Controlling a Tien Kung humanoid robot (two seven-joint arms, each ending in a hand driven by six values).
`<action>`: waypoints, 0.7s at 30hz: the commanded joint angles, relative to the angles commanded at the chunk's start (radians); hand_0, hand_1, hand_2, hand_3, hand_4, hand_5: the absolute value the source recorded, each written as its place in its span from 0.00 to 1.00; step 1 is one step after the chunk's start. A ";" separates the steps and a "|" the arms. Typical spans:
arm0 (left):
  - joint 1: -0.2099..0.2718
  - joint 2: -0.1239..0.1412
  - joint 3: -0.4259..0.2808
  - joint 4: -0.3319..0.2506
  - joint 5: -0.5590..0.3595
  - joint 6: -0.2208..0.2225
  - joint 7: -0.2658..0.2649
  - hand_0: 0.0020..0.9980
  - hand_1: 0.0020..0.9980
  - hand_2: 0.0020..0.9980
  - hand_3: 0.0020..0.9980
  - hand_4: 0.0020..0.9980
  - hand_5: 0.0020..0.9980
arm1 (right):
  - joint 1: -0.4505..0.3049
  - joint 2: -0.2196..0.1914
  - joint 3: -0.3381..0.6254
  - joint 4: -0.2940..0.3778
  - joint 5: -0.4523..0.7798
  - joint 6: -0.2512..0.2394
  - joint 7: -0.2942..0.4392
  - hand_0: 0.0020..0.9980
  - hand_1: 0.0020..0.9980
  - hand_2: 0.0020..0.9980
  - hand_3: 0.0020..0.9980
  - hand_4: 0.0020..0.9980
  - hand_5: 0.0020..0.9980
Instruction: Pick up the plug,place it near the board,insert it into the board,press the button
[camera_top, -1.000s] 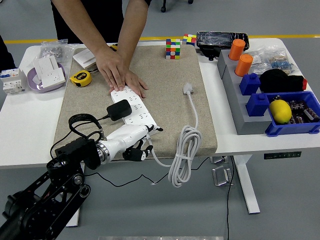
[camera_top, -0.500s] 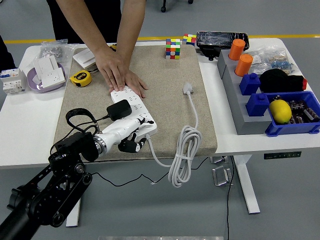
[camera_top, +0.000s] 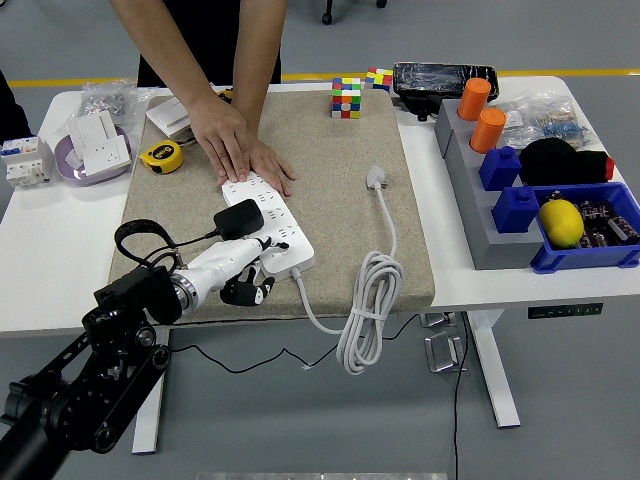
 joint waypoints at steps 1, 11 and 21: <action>0.000 0.001 -0.002 0.001 0.000 0.000 0.000 0.15 0.04 0.14 0.91 0.47 0.01 | 0.000 0.000 0.000 0.000 0.000 0.000 0.000 0.82 0.80 0.76 0.76 1.00 1.00; 0.005 0.005 0.012 -0.004 0.000 -0.005 -0.004 0.15 0.04 0.14 0.89 0.46 0.00 | 0.000 -0.001 0.001 0.000 0.000 0.000 0.000 0.82 0.80 0.76 0.76 1.00 1.00; 0.002 0.005 0.018 0.000 0.000 0.000 -0.007 0.15 0.04 0.14 0.89 0.46 0.00 | 0.002 -0.002 0.003 0.000 0.000 0.000 0.000 0.82 0.80 0.76 0.76 1.00 1.00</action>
